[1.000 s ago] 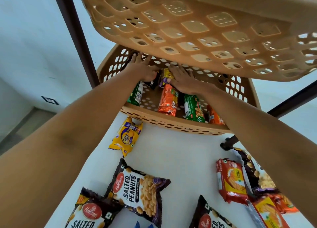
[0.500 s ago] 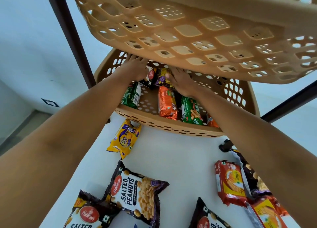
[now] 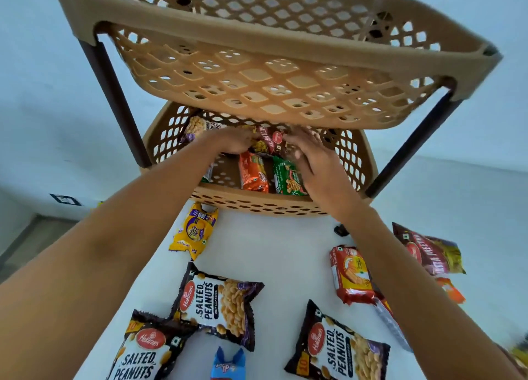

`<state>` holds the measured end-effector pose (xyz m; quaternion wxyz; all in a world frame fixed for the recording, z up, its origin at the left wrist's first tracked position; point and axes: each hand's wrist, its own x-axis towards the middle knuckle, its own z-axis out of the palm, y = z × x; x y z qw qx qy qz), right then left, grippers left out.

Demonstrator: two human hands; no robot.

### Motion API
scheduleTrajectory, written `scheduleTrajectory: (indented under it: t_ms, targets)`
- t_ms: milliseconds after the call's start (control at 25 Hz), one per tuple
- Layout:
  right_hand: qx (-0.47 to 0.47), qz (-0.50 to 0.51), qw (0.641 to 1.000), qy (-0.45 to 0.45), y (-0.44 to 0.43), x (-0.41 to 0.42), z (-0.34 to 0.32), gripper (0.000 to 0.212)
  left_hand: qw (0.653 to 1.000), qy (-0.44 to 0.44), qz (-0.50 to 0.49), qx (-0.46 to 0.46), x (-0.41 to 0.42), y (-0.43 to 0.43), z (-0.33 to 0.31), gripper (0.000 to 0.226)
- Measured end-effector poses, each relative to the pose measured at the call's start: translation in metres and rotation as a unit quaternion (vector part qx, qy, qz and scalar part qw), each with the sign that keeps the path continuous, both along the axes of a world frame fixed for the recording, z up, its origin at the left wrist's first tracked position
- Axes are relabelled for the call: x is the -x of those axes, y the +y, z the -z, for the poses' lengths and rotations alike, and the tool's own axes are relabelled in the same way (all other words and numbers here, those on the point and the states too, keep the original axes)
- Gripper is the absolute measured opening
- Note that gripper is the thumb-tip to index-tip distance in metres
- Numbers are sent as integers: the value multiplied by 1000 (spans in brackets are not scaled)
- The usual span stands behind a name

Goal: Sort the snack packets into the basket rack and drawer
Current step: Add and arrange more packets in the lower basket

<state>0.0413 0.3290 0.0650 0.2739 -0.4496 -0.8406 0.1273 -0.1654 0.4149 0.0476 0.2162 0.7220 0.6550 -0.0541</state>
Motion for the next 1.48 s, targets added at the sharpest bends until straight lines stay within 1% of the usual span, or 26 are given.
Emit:
scheduleTrajectory:
  t_ms: [80,120,160,240,320,360,520,600,680,720,760,800,840,880,920,960,1000,1080,1120,1200,1280,1360,1400,1480]
  targets:
    - [-19,22,999,34,-29,-16,0,39,998,64,-20,-9,5,-2,-1,45]
    - [-22,35,997,61,-44,-24,0,39,997,73,-29,-27,7,-4,-2,44]
    - [-31,46,994,91,-59,-31,0,38,996,63,-35,-53,7,-7,-3,42]
    - [-78,85,984,136,-86,-46,5,34,992,22,-50,-114,4,-14,-5,38]
    - [-120,154,967,164,-109,-57,14,32,986,-19,-67,-150,-1,-23,-12,38]
    - [-125,196,957,172,-120,-63,21,31,985,-33,-66,-158,-5,-28,-16,38]
    - [-60,346,923,158,-145,-89,59,28,983,-69,-43,-166,-18,-45,-14,35]
    - [-53,396,906,139,-149,-104,70,28,981,-76,-51,-169,-23,-52,-4,33]
    - [-37,424,895,134,-143,-128,73,38,981,-81,-69,-161,-28,-58,5,31]
    - [-7,427,896,123,-135,-146,75,47,982,-87,-73,-153,-30,-58,9,32]
    - [34,416,904,89,-124,-168,77,58,982,-90,-74,-147,-31,-58,11,32]
    - [68,385,920,22,-112,-188,79,67,983,-89,-74,-145,-30,-56,12,33]
    - [104,350,928,-79,-102,-206,79,75,983,-84,-74,-147,-30,-55,13,33]
    - [139,321,921,-171,-93,-219,81,82,983,-79,-74,-148,-29,-54,14,33]
    - [159,308,908,-236,-89,-225,79,84,984,-75,-73,-147,-29,-53,14,34]
    - [165,300,903,-259,-87,-226,77,82,984,-73,-74,-145,-29,-52,15,34]
    - [150,297,908,-256,-87,-225,75,77,984,-69,-75,-144,-29,-53,15,34]
    - [93,298,926,-213,-90,-220,72,66,985,-62,-72,-143,-29,-53,15,34]
    - [61,303,932,-189,-90,-218,70,56,985,-62,-71,-142,-29,-53,16,35]
    - [14,333,930,-154,-88,-215,71,34,986,-63,-70,-138,-29,-53,15,35]
    - [-5,351,930,-105,-90,-211,71,19,987,-60,-69,-135,-30,-54,13,35]
    - [-22,355,933,-59,-97,-205,67,14,987,-57,-66,-138,-29,-54,13,35]
    - [-42,354,933,-55,-103,-201,64,15,987,-51,-64,-138,-30,-55,13,35]
    - [-99,349,929,-75,-116,-188,56,21,987,-43,-61,-141,-30,-55,12,35]
